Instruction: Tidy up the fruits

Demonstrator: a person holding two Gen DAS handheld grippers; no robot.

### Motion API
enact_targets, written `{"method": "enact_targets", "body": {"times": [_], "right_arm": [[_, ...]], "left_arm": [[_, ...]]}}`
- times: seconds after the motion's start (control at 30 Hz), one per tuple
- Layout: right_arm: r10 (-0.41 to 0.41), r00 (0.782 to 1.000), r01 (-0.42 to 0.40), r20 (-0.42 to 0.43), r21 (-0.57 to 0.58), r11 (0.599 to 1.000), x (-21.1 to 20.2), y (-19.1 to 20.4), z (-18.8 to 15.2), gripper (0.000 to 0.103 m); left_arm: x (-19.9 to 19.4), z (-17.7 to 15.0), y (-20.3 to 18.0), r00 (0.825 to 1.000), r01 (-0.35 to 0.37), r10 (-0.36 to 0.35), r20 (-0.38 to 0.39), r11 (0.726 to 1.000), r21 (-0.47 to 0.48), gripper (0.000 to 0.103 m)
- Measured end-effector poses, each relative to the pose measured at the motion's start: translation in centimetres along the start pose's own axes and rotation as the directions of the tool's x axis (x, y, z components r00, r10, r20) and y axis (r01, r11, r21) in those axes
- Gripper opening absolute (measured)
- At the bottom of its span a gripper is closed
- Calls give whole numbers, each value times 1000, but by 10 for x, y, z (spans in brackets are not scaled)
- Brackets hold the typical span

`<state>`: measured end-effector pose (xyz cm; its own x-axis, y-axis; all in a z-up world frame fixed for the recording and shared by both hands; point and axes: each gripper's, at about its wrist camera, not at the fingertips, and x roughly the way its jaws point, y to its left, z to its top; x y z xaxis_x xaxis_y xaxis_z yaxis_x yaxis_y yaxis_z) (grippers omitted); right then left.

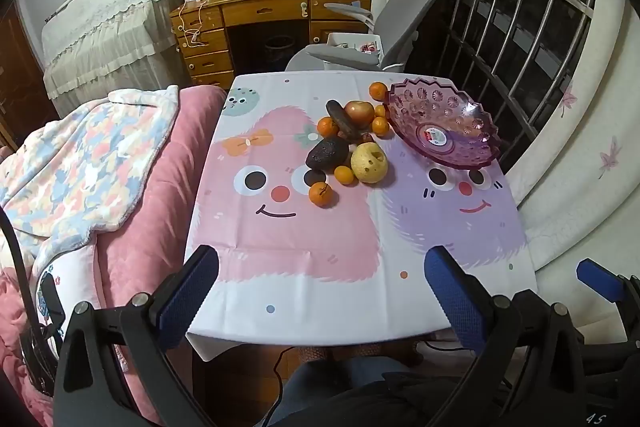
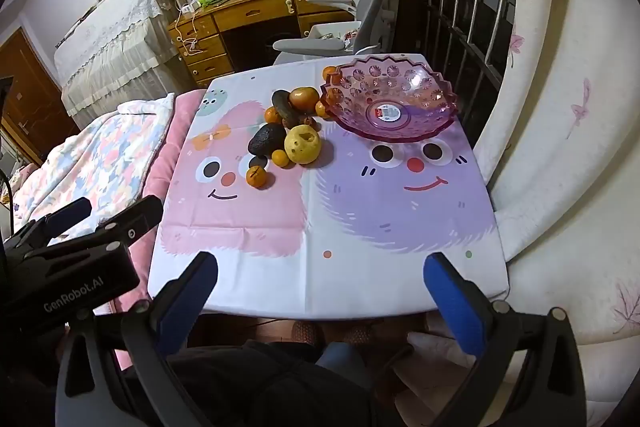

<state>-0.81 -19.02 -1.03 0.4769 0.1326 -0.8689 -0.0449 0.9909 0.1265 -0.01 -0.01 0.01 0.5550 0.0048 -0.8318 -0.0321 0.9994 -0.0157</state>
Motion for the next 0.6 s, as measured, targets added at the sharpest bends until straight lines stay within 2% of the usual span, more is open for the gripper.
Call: {"method": "enact_targets", "body": {"times": [0.6], "right_arm": [[1,1000,-1,-1,4,1000,2,-2,3,103]], "left_arm": [[0,0,0,1000,-2,2,-3,1000,2,102]]}}
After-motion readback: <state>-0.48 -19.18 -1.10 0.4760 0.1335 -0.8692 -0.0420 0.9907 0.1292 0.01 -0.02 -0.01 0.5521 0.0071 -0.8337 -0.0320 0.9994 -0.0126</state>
